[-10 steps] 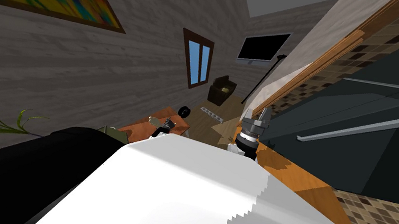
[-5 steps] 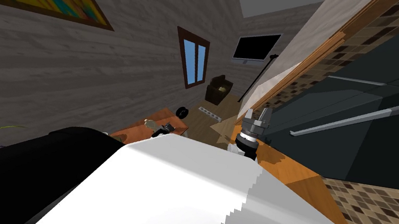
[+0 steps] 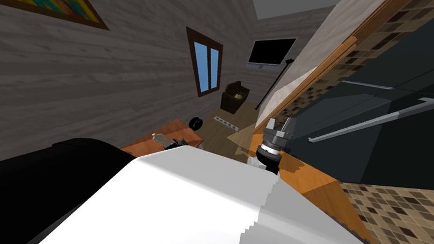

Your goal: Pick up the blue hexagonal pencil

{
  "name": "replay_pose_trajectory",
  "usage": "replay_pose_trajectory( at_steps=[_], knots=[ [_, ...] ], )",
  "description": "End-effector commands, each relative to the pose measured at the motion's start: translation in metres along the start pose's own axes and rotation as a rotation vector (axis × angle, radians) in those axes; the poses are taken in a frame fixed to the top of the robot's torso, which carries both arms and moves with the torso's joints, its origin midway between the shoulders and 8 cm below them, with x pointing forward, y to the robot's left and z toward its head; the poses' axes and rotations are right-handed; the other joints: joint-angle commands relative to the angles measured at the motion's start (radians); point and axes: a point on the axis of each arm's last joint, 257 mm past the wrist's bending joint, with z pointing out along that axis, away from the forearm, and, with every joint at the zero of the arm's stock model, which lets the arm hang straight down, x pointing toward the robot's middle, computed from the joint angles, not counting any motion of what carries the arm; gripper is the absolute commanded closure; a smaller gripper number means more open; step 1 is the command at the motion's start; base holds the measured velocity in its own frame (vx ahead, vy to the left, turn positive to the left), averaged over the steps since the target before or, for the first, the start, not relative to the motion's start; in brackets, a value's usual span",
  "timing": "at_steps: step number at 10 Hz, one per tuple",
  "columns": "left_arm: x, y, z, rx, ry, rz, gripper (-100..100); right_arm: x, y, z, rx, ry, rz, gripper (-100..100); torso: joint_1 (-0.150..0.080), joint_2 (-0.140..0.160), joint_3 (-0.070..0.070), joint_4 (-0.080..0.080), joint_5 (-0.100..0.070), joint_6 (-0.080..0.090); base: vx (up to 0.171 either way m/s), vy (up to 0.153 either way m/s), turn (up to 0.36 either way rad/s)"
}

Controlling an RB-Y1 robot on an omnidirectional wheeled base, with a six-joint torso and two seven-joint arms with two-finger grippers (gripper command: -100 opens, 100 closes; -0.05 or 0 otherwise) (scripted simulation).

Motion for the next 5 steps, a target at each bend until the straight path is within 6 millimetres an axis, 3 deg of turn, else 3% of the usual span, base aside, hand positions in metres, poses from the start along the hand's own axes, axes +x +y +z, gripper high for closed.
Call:
replay_pose_trajectory(
  at_steps=[1, 5],
  knots=[
    [-0.019, 0.013, 0.002, -0.035, -0.036, -0.023, -100, 0.0, 0.0, 0.0, 0.0, 0.0, 0.0, 0, 0.0, 0.0, 0.0, 0.0, 0.0, 0.0, 0.013, 0.017, -0.064],
    [-0.059, 0.041, 0.003, -0.129, -0.128, -0.097, -100, 0.0, 0.0, 0.0, 0.0, 0.0, 0.0, 0, 0.0, 0.0, 0.0, 0.0, 0.0, 0.0, 0.011, 0.017, -0.098]
  ],
)
